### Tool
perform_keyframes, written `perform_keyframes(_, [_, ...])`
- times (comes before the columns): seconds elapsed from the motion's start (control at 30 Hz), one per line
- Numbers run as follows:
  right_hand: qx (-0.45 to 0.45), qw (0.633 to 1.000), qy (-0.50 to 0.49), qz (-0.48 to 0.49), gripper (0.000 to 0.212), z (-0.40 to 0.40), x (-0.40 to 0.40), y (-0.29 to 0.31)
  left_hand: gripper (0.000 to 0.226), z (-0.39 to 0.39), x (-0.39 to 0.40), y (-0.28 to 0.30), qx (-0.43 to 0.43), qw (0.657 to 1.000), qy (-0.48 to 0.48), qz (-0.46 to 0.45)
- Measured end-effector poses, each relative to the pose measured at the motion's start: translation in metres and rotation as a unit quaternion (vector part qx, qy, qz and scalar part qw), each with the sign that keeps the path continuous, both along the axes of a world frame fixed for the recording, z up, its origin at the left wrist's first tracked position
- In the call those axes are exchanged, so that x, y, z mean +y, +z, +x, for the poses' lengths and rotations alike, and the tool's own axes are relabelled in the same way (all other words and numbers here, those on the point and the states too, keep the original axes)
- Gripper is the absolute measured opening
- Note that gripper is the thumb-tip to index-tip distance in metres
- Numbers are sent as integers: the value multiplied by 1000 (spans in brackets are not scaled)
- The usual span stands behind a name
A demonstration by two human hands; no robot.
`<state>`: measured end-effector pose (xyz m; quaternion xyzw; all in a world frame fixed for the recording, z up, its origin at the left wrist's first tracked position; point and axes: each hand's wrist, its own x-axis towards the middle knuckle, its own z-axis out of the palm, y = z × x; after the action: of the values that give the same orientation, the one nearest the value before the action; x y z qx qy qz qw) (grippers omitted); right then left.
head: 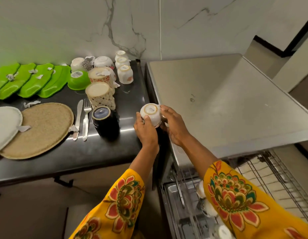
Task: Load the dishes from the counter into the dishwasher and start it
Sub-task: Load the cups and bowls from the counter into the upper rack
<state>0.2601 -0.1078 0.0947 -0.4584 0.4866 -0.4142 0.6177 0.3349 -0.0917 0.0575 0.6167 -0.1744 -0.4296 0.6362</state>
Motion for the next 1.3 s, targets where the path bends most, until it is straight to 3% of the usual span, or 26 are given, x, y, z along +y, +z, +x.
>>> perform_keyframes(0.4, [0,985,-170,-32,15,-142,89,-7,37,-138,87,3,6,993,-110,-50])
perform_keyframes(0.7, [-20,955,-296,-4,13,-218,139,-41,40,-214,130,-25,-29,982,-187,-7])
perform_keyframes(0.93, [-5,955,-286,84,20,-235,143,-98,45,-222,133,-68,-61,964,-242,90])
perform_keyframes(1.03, [-3,960,-244,139,32,-236,130,-122,41,-215,117,-88,-46,961,-245,121])
perform_keyframes(1.3, [73,967,-126,208,30,-228,66,-177,43,-187,50,-156,-42,947,-243,207])
